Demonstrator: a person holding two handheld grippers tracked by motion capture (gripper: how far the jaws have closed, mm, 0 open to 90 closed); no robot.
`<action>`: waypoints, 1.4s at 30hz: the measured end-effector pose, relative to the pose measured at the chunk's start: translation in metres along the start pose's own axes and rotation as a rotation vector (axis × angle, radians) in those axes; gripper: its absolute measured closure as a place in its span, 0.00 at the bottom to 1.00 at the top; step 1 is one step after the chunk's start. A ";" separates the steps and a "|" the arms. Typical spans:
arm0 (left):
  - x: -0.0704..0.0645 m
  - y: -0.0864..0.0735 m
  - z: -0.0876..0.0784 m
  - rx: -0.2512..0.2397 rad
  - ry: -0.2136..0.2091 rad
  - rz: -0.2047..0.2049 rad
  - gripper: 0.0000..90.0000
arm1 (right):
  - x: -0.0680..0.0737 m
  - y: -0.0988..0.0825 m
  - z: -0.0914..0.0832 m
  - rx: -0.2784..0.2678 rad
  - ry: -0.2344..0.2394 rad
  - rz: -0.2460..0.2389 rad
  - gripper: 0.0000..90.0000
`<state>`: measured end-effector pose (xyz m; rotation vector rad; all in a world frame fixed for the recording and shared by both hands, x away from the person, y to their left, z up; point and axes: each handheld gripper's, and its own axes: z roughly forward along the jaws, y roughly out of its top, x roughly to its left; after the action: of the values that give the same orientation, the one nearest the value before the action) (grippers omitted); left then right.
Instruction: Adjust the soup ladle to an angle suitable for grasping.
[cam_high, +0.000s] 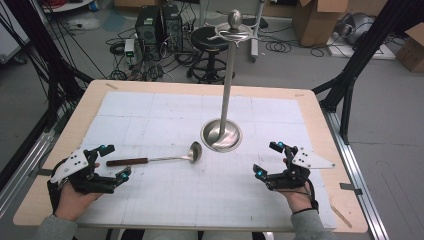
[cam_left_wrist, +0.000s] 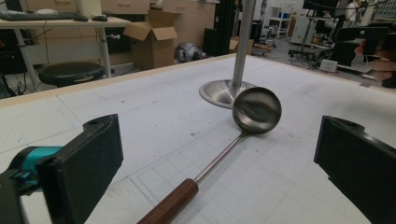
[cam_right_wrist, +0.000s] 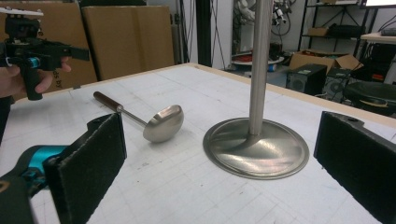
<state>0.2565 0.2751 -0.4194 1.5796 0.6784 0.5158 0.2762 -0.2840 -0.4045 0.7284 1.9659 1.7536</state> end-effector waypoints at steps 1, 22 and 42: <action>0.000 -0.001 0.001 0.004 -0.007 -0.003 0.02 | 0.000 0.000 0.000 0.001 -0.001 0.003 0.01; 0.000 0.008 0.004 0.031 -0.015 -0.022 0.53 | 0.001 -0.001 -0.003 0.004 0.006 0.002 0.01; -0.002 0.005 0.031 0.193 -0.055 -0.040 1.00 | 0.005 -0.003 -0.004 0.026 0.010 -0.029 0.01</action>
<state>0.2763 0.2512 -0.4182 1.7509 0.7337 0.3845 0.2699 -0.2840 -0.4064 0.6976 1.9989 1.7214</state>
